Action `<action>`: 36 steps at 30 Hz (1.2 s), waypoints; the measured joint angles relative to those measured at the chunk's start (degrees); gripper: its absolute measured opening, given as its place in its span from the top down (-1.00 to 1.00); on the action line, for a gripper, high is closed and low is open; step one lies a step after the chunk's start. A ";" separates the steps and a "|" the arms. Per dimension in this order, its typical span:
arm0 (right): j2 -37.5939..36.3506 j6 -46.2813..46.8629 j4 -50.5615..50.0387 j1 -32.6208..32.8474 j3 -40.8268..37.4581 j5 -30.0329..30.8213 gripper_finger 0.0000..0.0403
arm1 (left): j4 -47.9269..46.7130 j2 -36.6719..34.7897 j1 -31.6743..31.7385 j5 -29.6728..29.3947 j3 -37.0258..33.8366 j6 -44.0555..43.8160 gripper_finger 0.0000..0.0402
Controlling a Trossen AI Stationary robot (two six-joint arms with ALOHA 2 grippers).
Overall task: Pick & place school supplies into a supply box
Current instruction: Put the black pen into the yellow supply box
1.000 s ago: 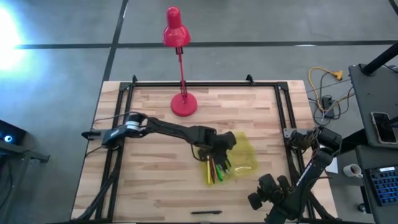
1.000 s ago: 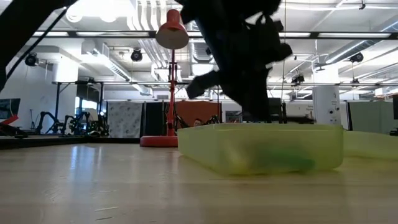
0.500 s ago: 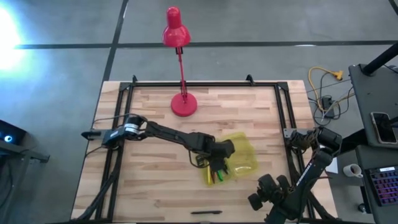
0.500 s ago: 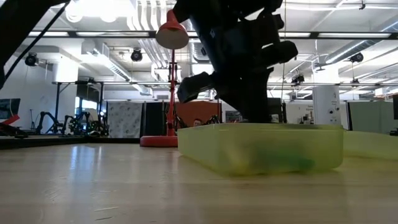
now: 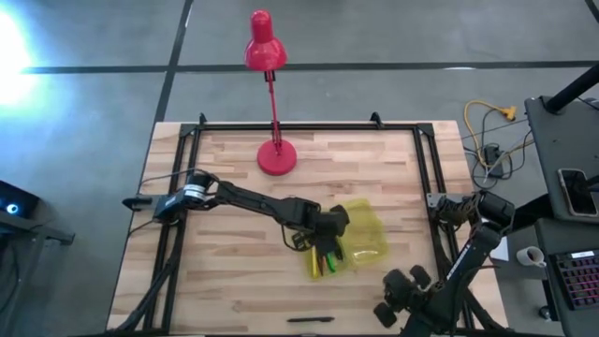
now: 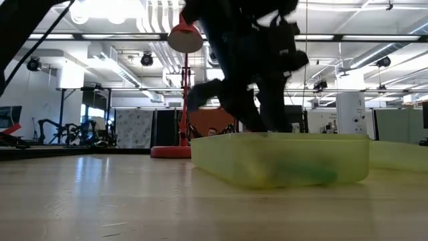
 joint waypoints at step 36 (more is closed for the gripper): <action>19.75 -75.55 36.73 -14.17 16.09 -6.22 0.01 | -1.08 -28.74 -26.18 -23.46 -30.84 -89.83 0.29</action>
